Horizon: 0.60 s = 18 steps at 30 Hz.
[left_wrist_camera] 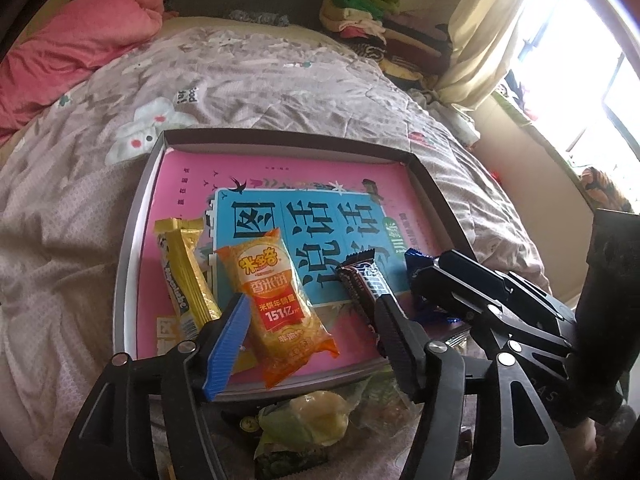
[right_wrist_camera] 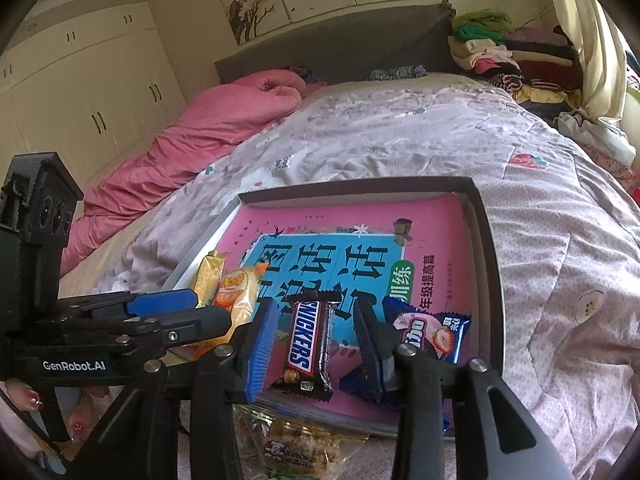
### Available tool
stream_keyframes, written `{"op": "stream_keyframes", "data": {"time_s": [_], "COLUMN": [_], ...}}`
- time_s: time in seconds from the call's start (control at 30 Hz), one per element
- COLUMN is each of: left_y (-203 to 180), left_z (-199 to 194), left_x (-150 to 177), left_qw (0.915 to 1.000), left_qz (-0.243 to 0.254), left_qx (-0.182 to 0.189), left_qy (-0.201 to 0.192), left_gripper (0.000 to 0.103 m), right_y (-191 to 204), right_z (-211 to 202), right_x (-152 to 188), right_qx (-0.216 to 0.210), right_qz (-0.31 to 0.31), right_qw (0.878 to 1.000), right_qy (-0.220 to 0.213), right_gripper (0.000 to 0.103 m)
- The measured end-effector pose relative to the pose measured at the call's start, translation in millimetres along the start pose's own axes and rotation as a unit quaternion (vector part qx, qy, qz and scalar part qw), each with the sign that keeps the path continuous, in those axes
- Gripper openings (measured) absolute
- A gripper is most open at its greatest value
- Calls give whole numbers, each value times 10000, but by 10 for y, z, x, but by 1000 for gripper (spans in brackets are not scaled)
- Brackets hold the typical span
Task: Organize snacks
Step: 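Open the right tool to release the Snickers bar while the left tool releases the yellow bag, then withdraw both open tools from the tray toward the remaining snacks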
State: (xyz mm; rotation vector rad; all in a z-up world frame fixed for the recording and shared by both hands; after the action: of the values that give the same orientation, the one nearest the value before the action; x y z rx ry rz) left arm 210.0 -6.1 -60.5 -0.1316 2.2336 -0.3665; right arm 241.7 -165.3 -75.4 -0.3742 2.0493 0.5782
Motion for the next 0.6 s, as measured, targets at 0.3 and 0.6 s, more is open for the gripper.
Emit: {"op": "stream_keyframes", "data": {"time_s": [0.3, 0.6], "left_y": [3, 15], "left_z": [-104, -190], "left_x": [-63, -82], "left_qw": [9998, 9995], "left_qz": [22, -4], "left_qx": [-64, -95], "left_qy": [-178, -304], "left_gripper": [76, 77], "right_y": [-2, -45], "right_z": [-92, -186], "right_x": [-60, -133], "right_qx": [-5, 155], "right_qz": [23, 99], "right_qw": [9998, 9987], "right_qy": [-195, -477], "right_gripper": [50, 70]}}
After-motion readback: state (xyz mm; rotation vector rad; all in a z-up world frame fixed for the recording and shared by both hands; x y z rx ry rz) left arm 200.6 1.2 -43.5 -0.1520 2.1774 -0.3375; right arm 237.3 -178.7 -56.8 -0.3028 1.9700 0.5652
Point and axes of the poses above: each gripper's, at about its wrist camera, not at the fingertips, and z roughly the way its jaws point, y to its left, x to its underside, the point moved 3 cm from there along z, roughly the way its jaws point, and after that the axes turned 14 degrees about -y, right-handed, at the moved point
